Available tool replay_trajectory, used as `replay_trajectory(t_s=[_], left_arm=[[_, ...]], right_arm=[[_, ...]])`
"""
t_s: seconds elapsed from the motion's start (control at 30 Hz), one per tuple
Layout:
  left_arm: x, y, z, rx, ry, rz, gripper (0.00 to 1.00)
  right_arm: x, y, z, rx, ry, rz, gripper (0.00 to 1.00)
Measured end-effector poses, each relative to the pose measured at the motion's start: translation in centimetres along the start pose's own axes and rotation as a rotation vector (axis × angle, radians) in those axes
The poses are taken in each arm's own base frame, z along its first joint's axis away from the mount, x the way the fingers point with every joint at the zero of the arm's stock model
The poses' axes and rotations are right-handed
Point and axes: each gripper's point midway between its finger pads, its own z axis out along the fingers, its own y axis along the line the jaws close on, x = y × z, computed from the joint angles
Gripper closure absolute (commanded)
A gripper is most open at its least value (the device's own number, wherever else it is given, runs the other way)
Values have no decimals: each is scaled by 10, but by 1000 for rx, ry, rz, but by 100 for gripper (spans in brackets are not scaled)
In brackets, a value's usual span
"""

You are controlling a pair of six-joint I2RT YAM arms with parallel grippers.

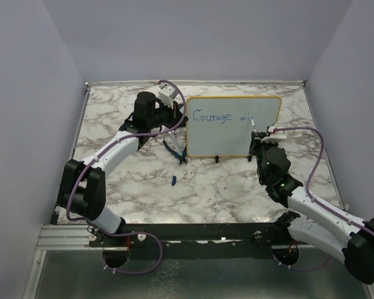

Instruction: Write a sentence on the whiteboard

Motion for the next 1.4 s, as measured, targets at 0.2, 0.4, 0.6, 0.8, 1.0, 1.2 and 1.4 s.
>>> replay_trajectory(t_s=[0.2, 0.4, 0.6, 0.8, 1.0, 1.2, 1.4], left_arm=[[-1, -1, -1, 0, -2, 1, 100], [-1, -1, -1, 1, -2, 1, 100], [-1, -1, -1, 1, -2, 1, 100], [-1, -1, -1, 1, -2, 1, 100], [-1, -1, -1, 1, -2, 1, 100], [-1, -2, -1, 2, -1, 1, 100], [-1, -2, -1, 2, -1, 2, 100]], right_arm=[[9, -1, -2, 3, 23, 9, 99], [13, -2, -3, 4, 37, 8, 99], [13, -2, -3, 4, 35, -4, 99], [8, -2, 0, 2, 23, -30, 99], [-4, 1, 3, -1, -9, -41, 99], [-8, 1, 4, 2, -20, -48, 99], [-7, -2, 5, 18, -20, -50, 99]])
